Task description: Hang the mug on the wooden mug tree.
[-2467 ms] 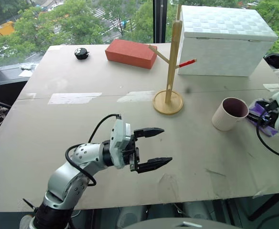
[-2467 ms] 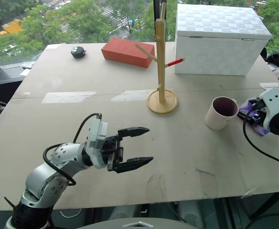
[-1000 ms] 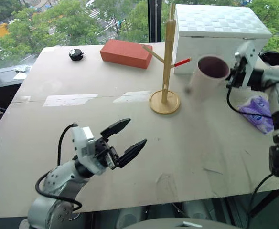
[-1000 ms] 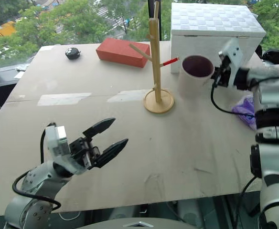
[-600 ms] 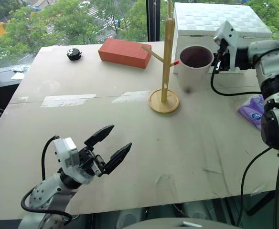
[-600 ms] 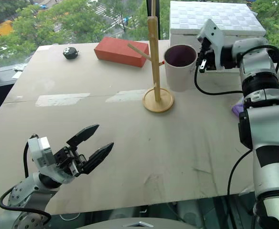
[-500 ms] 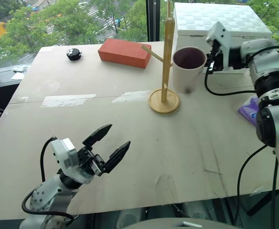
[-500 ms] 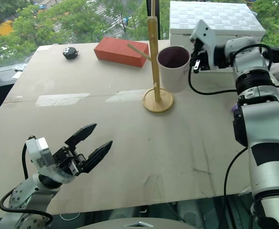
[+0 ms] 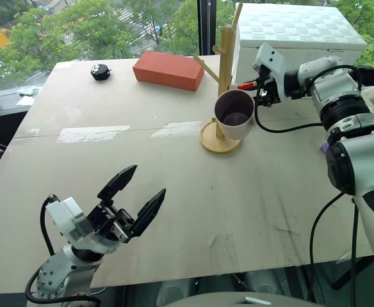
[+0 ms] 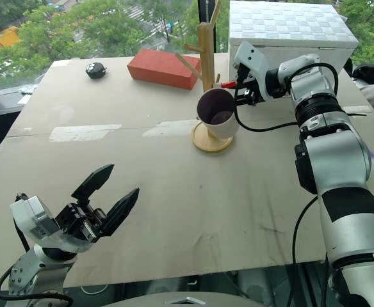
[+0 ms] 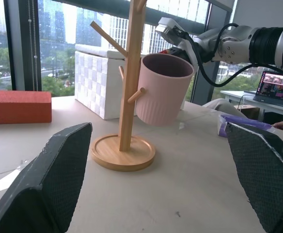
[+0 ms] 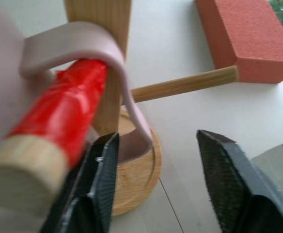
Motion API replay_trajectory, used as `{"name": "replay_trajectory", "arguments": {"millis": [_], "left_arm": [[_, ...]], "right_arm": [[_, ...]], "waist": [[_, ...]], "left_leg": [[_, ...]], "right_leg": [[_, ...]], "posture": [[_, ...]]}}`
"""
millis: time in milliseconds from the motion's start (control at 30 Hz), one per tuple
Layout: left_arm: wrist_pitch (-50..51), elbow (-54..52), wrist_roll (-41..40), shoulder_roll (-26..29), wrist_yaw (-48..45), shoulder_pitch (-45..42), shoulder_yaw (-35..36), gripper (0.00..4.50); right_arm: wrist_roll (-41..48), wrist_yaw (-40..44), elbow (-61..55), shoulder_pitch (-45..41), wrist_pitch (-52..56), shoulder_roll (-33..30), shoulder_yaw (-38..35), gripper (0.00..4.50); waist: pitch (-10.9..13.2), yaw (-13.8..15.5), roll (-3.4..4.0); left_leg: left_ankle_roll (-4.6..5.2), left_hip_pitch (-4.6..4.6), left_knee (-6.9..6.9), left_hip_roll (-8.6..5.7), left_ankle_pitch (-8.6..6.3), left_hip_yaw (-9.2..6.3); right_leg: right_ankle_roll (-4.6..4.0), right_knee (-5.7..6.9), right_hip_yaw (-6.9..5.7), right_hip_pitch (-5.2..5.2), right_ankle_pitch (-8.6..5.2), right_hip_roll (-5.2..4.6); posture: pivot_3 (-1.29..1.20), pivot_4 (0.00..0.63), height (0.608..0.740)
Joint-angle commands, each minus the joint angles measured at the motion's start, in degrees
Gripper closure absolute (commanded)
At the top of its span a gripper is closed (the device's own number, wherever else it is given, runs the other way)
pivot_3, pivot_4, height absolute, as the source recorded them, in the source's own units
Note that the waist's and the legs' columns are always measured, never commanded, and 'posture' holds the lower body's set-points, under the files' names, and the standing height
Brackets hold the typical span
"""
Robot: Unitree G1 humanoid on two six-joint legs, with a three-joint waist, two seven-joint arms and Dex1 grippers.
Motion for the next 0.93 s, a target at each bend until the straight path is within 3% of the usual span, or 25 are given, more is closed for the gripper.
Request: {"name": "replay_trajectory", "arguments": {"millis": [33, 233, 400, 500, 733, 933], "left_arm": [[-0.64, -0.69, -1.63, 0.4, -0.82, -0.71, -0.45, 0.0], [1.56, 2.24, -3.7, 2.55, -2.5, -3.92, -0.52, 0.0], [4.98, 5.46, -5.49, 5.48, -3.46, -6.34, 0.29, 0.0], [7.2, 6.75, -6.51, 7.5, -4.22, -4.37, 1.85, 0.0], [10.24, 9.31, -3.68, 11.15, -4.88, 3.21, 5.63, 0.0], [13.42, 10.14, -2.62, 11.46, -1.88, 3.66, 5.8, 0.0]], "right_arm": [[4.61, 5.36, -6.11, 1.52, 2.43, -7.12, -4.72, 0.97], [11.0, 9.83, -25.84, 14.66, 13.39, -14.99, -8.68, 0.97], [17.33, 4.44, -52.62, 38.33, 26.08, -20.17, -14.75, 0.97], [20.3, -0.29, -65.46, 52.35, 29.86, -19.96, -18.78, 0.97], [24.16, -10.05, -82.88, 72.93, 33.01, -18.02, -24.73, 0.97], [23.87, -16.68, -89.55, 84.59, 30.37, -15.3, -25.5, 0.97]], "waist": [[0.0, 0.23, 0.0], [0.01, -0.23, 0.02], [0.01, 0.09, 0.02], [0.0, 0.19, 0.02], [-0.05, 0.13, -0.07], [-0.08, 1.36, -0.11]], "left_leg": [[0.0, -0.02, 0.0, -0.02, 0.0, -0.02], [0.02, -0.03, -0.01, 0.02, 0.0, -0.01], [0.03, -0.02, 0.04, 0.04, 0.0, -0.07], [0.03, -0.02, 0.04, 0.05, -0.01, -0.12], [0.04, 0.12, 0.09, 0.08, -0.01, -0.03], [0.04, 0.08, 0.22, 0.09, -0.01, -0.08]], "right_leg": [[0.0, -0.02, -0.03, 0.0, 0.0, -0.01], [0.03, -0.09, -0.04, 0.04, 0.01, 0.0], [0.09, 0.02, -0.09, 0.07, 0.04, 0.0], [0.18, 0.01, -0.12, 0.08, 0.08, 0.01], [0.08, 0.07, -0.04, 0.15, -0.02, 0.04], [0.3, 0.08, -0.11, 0.18, -0.15, 0.02]], "posture": [[0.0, 0.15, 0.74], [0.0, 0.15, 0.74], [0.0, 0.15, 0.74], [0.0, 0.15, 0.74], [0.0, 0.15, 0.74], [0.0, 0.15, 0.74]]}}
